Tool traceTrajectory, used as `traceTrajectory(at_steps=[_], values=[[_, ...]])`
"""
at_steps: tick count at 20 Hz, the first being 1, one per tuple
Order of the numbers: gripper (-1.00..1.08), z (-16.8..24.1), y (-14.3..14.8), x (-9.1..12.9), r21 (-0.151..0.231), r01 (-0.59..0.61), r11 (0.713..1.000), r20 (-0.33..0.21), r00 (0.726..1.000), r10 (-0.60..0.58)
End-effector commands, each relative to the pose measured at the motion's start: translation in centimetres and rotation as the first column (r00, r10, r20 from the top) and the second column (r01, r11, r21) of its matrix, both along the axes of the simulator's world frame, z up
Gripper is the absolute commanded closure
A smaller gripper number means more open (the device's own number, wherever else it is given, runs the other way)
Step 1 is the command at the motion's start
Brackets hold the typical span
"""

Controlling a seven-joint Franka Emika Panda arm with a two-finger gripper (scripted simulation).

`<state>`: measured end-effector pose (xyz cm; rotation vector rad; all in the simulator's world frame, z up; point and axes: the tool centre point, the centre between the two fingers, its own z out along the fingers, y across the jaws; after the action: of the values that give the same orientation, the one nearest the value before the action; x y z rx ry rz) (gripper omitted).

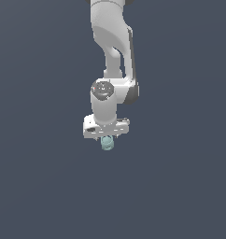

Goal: Pick up the object and move it to a goal position.

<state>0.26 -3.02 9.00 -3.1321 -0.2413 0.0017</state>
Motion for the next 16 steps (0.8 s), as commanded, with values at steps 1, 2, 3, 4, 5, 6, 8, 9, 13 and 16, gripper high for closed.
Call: traceTrajectory(at_steps=[1,2,3,4,5,6,8,9,13,16], values=[[-0.92,-0.3,0.0,0.0,0.000,0.000,1.000,0.000,1.000,0.000],[-0.92,-0.6,0.0,0.0,0.000,-0.001,1.000,0.000,1.000,0.001],[-0.92,-0.9,0.0,0.0,0.000,-0.001,1.000,0.000,1.000,0.001],[-0.92,-1.3,0.0,0.0,0.000,-0.001,1.000,0.000,1.000,0.001],[-0.92,-1.8,0.0,-0.1,0.000,-0.002,1.000,0.000,1.000,0.002],[-0.92,-2.4,0.0,-0.1,0.000,-0.002,1.000,0.001,1.000,0.002],[-0.92,-3.5,0.0,-0.1,0.000,-0.004,1.000,0.001,1.000,0.004],[-0.92,-4.0,0.0,-0.1,0.000,-0.004,1.000,0.001,1.000,0.004],[-0.92,-5.0,0.0,0.0,0.000,-0.005,1.000,0.001,1.000,0.005],[1.08,-5.1,0.0,0.0,0.000,-0.005,1.000,0.001,1.000,0.005]])
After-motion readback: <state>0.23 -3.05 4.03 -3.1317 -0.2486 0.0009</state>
